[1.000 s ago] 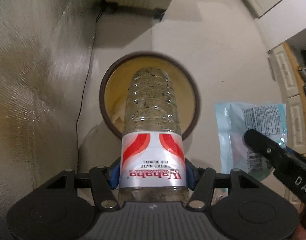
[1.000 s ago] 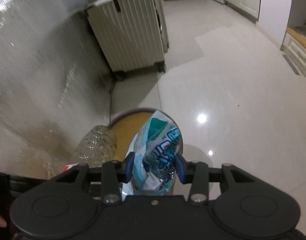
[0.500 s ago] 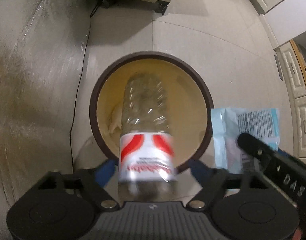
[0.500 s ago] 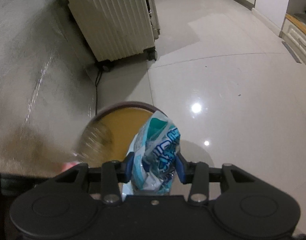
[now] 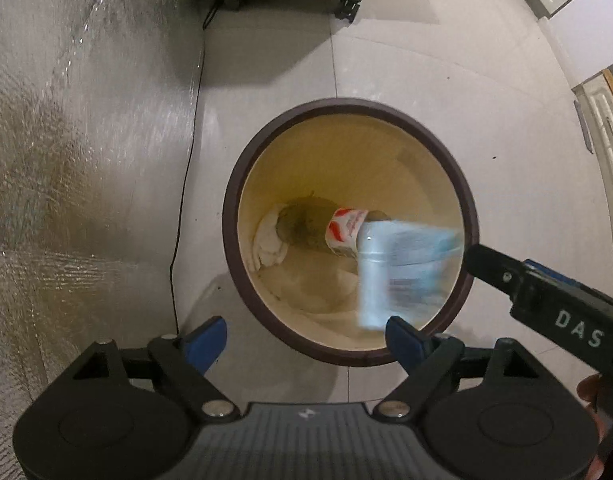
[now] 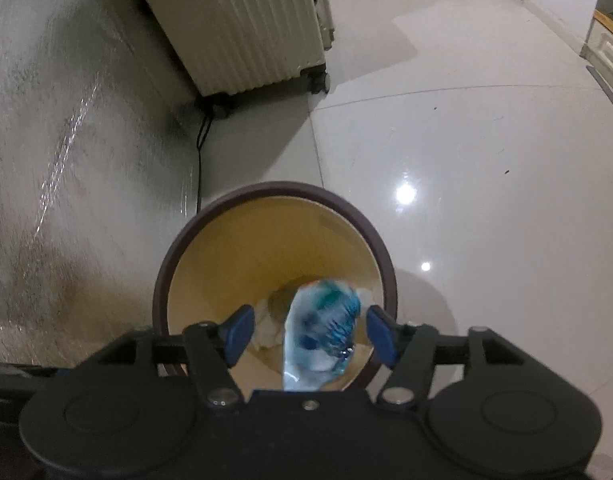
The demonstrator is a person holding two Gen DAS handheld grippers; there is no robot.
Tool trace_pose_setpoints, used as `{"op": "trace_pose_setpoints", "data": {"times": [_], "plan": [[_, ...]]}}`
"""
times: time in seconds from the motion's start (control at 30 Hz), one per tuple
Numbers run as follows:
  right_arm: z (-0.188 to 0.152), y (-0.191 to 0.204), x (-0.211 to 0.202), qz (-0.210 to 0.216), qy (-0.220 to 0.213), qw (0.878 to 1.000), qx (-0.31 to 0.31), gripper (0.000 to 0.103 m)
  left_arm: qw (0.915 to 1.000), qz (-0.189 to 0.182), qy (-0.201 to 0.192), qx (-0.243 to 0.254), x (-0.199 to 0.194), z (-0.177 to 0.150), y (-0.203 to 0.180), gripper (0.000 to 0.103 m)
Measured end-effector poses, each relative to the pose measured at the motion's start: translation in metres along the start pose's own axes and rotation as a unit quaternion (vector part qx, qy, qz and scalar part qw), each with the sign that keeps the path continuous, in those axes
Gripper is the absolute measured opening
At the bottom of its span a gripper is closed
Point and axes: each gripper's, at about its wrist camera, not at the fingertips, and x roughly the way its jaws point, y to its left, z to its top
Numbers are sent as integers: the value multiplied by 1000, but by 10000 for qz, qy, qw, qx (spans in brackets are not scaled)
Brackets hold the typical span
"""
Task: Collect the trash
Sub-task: 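Open the left gripper over the wastebasket while the right releases the snack bag, then lift both tools from the wastebasket back toward the table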
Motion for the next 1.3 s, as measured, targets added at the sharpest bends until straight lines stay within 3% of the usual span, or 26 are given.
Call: {"op": "trace_pose_setpoints", "data": {"times": [0.47, 0.67, 0.87, 1.3], "plan": [[-17, -15, 5, -281, 321, 9988, -248, 71, 9983, 372, -92, 438, 4, -16, 6, 91], [-22, -15, -1, -330, 287, 9981, -445, 86, 9983, 280, -196, 465, 2, -23, 11, 100], [-28, -15, -11, -358, 251, 9965, -719, 103, 9988, 247, -278, 328, -1, -25, 18, 103], [-40, -25, -27, -477, 349, 9965, -583, 103, 9979, 412, -391, 306, -10, -34, 25, 103]]}}
